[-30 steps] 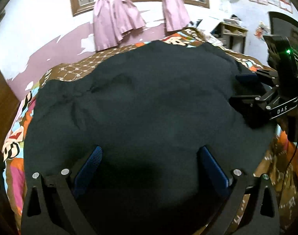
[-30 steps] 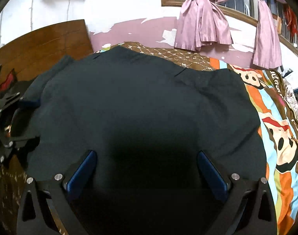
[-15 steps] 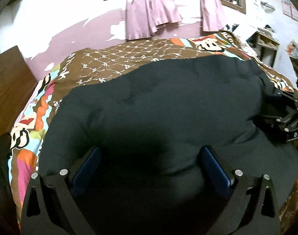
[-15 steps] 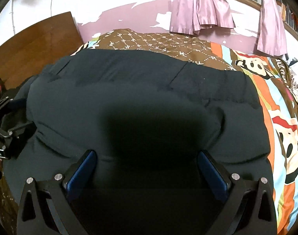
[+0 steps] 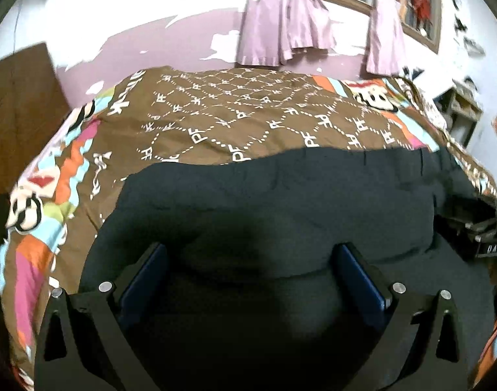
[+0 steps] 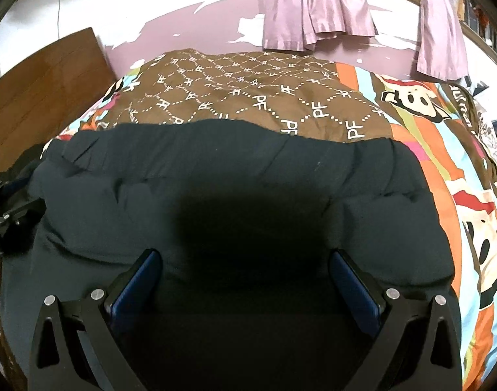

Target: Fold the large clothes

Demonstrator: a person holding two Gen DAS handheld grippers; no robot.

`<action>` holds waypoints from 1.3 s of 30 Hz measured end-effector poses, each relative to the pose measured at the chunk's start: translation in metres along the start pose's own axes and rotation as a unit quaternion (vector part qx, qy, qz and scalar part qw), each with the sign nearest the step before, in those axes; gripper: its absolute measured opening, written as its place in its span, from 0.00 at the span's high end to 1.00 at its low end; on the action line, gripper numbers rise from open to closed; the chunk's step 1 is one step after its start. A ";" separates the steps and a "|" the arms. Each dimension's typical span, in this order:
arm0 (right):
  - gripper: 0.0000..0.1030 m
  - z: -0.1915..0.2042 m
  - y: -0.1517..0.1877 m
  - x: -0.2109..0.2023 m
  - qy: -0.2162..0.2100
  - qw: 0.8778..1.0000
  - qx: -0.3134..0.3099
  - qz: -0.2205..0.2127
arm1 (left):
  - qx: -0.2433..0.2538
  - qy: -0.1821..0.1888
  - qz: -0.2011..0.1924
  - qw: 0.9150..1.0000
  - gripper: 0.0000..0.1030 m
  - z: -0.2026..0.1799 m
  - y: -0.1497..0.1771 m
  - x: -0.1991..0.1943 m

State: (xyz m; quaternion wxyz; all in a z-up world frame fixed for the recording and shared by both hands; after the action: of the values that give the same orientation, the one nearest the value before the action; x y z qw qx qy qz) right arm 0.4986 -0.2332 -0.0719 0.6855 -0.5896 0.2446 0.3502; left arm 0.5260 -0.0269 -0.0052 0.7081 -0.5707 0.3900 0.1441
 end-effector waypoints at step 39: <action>0.00 -0.009 0.012 0.003 -0.045 0.997 0.053 -0.038 | -0.091 0.019 0.001 0.996 0.01 0.022 0.018 0.003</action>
State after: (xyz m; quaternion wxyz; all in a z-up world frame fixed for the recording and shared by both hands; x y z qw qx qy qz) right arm 0.4922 -0.2409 -0.0839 0.7388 -0.5450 0.2090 0.3368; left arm 0.5247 -0.0022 -0.0196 0.6454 -0.6349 0.3894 0.1694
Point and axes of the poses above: each gripper's, at about its wrist camera, not at the fingertips, and x roughly the way its jaws point, z to its left, y to its underside, the point moved 10 cm from there along x, roughly the way its jaws point, and after that the axes turned 5 degrees about x, right-handed, at the moved point
